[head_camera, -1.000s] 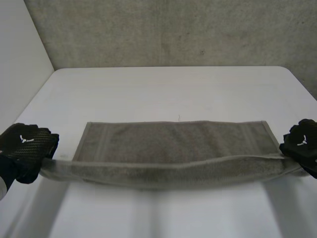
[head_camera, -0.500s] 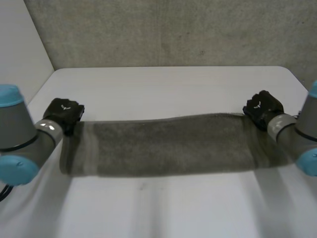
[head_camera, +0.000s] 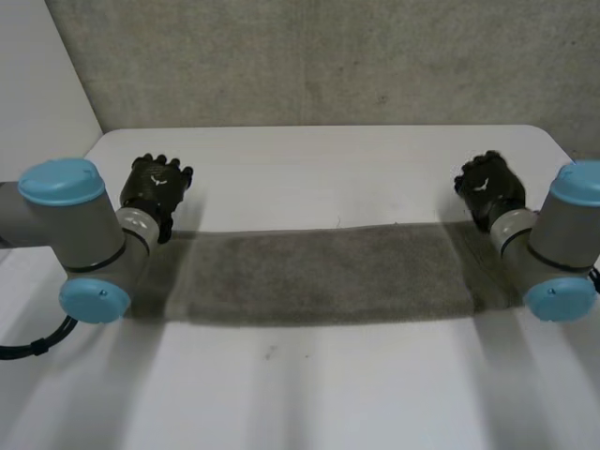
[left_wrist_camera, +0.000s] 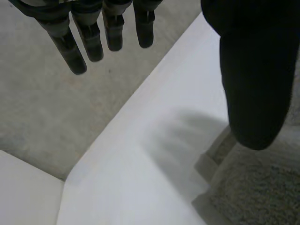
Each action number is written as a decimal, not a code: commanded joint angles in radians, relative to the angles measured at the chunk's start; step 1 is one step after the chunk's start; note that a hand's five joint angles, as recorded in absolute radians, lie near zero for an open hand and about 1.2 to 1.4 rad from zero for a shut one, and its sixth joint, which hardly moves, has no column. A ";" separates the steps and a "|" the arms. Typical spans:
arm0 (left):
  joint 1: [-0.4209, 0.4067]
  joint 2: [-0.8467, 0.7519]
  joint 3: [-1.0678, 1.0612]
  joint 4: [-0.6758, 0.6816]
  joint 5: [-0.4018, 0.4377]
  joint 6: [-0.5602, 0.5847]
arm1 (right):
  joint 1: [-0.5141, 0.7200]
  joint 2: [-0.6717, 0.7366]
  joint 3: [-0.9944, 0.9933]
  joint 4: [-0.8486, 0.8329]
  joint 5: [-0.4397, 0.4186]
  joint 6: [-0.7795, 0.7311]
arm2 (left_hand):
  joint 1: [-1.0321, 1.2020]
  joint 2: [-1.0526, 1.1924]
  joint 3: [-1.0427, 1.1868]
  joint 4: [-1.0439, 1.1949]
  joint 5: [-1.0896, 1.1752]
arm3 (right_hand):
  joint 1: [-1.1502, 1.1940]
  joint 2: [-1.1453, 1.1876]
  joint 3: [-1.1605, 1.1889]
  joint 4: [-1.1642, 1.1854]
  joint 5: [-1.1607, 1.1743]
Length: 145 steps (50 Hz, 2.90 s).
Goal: Fold the laundry
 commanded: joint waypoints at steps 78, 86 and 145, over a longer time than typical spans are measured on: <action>0.034 0.484 -0.527 0.206 0.010 -0.278 | -0.177 -0.480 0.419 -0.099 0.084 0.107 | -0.061 -0.051 -0.054 -0.052 -0.069 | 1.182 1.165 1.181 1.161 1.162; 0.033 0.499 -0.537 0.206 0.010 -0.278 | 0.239 -0.470 0.367 -0.178 0.021 0.118 | -0.061 -0.051 -0.054 -0.052 -0.069 | 1.182 1.165 1.181 1.161 1.162; -0.056 0.479 -0.580 0.209 0.007 -0.274 | 0.037 -0.494 0.662 -0.003 -0.168 0.691 | -0.061 -0.051 -0.054 -0.052 -0.069 | 0.529 0.511 0.528 0.507 0.508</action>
